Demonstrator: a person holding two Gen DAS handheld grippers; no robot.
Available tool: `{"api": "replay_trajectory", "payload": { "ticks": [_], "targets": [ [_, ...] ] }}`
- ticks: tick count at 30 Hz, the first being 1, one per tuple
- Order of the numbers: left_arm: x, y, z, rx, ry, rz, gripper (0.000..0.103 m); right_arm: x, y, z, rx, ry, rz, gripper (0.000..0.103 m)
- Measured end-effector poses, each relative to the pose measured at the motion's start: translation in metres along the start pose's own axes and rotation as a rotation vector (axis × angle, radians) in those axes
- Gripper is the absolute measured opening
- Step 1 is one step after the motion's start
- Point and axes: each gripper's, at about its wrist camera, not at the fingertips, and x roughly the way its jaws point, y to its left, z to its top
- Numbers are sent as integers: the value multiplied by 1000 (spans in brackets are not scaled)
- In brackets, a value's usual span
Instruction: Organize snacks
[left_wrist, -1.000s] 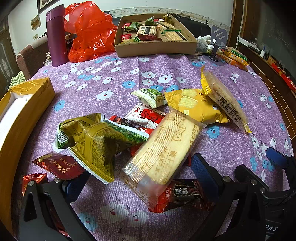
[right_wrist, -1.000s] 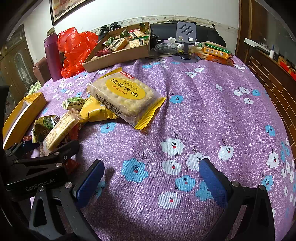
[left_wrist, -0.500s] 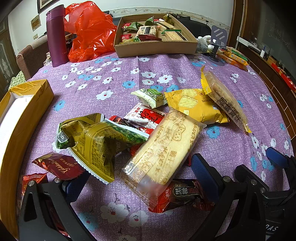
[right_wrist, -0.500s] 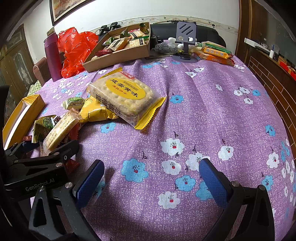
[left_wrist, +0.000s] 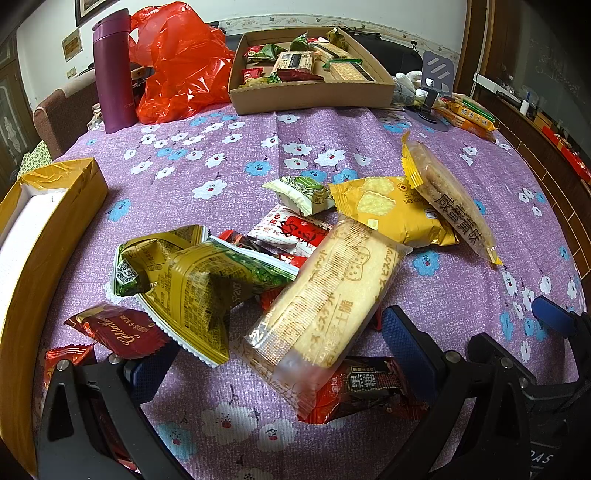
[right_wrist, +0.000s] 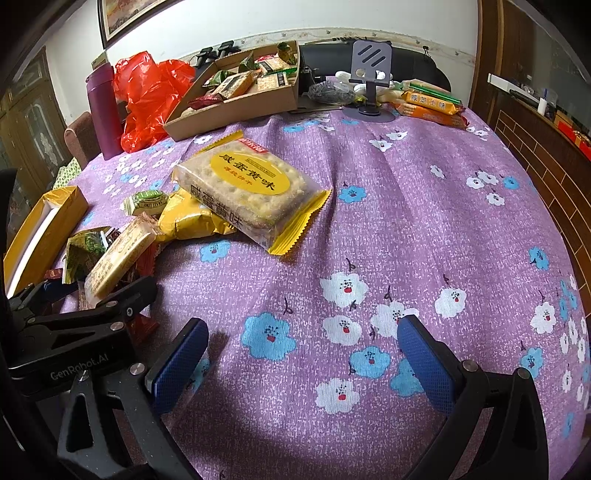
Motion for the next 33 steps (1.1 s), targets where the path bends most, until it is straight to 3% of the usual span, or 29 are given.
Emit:
{"api": "replay_trajectory", "payload": {
  "ticks": [12, 14, 15, 17, 19, 22, 24, 33],
  "targets": [
    [0, 1, 4, 57, 56, -40, 103, 0, 2, -1, -15, 10, -5, 103],
    [-4, 4, 3, 76, 75, -67, 96, 0, 2, 0, -19, 14, -5, 103],
    [-9, 6, 1, 77, 78, -90, 87, 0, 2, 0, -22, 15, -7, 103],
    [-23, 12, -3, 48, 84, -200, 82, 0, 3, 0, -28, 17, -13, 103],
    [-46, 20, -9, 33, 33, -291, 82, 0, 3, 0, -30, 18, -15, 103],
    [-82, 35, -16, 41, -72, -368, 82, 0, 3, -1, -21, 13, -8, 103],
    [-101, 52, -18, 36, -98, -418, 82, 0, 2, -1, -17, 11, -9, 103],
    [-148, 166, -45, -177, -222, -336, 83, -1, 1, 0, -5, 3, -17, 103]
  ]
}}
